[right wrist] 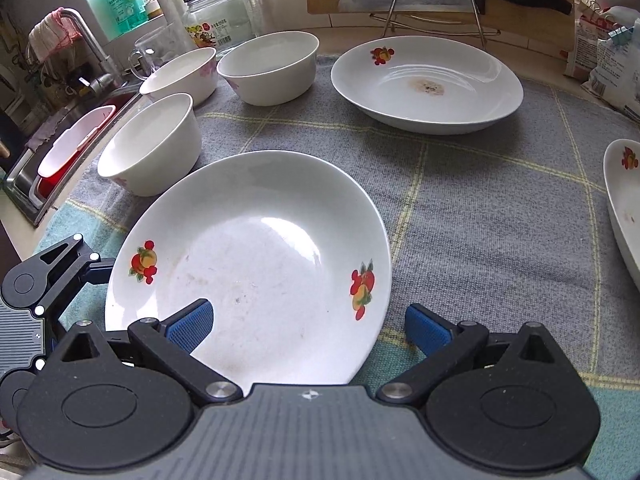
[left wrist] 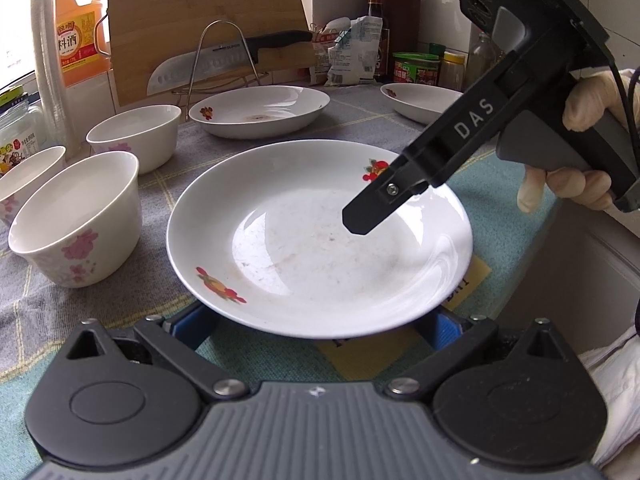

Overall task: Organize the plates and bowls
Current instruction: 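Close the right gripper on the rim of the deep white plate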

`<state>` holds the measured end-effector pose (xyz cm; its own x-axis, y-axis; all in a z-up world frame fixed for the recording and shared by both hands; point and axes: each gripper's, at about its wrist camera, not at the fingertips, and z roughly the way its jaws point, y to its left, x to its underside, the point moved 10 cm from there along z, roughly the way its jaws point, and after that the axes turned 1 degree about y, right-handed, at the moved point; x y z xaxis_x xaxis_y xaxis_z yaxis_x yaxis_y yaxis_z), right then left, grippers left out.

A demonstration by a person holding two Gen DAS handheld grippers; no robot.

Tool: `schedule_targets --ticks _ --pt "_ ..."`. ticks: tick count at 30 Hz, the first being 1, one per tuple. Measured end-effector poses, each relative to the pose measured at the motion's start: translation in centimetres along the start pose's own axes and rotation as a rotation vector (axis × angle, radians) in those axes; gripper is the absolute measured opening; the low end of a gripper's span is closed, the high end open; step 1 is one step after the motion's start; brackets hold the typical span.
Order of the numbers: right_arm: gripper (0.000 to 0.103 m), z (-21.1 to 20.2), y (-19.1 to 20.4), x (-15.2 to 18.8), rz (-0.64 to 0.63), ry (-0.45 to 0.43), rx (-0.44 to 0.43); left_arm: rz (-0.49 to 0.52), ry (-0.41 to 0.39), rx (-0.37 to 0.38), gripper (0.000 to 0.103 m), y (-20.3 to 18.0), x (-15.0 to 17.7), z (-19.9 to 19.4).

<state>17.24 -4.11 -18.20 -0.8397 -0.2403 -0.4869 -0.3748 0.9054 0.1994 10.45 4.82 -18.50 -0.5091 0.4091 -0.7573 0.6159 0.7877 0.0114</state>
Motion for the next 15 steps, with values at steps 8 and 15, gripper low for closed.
schedule_targets --ticks 8,15 --pt "0.103 0.5 0.0 -1.3 -0.047 0.021 -0.108 0.004 0.027 0.002 0.103 0.0 -0.1 0.1" --pt "0.103 1.4 0.0 -2.9 -0.085 0.068 -0.158 0.023 0.022 0.024 0.103 0.0 -0.2 0.1"
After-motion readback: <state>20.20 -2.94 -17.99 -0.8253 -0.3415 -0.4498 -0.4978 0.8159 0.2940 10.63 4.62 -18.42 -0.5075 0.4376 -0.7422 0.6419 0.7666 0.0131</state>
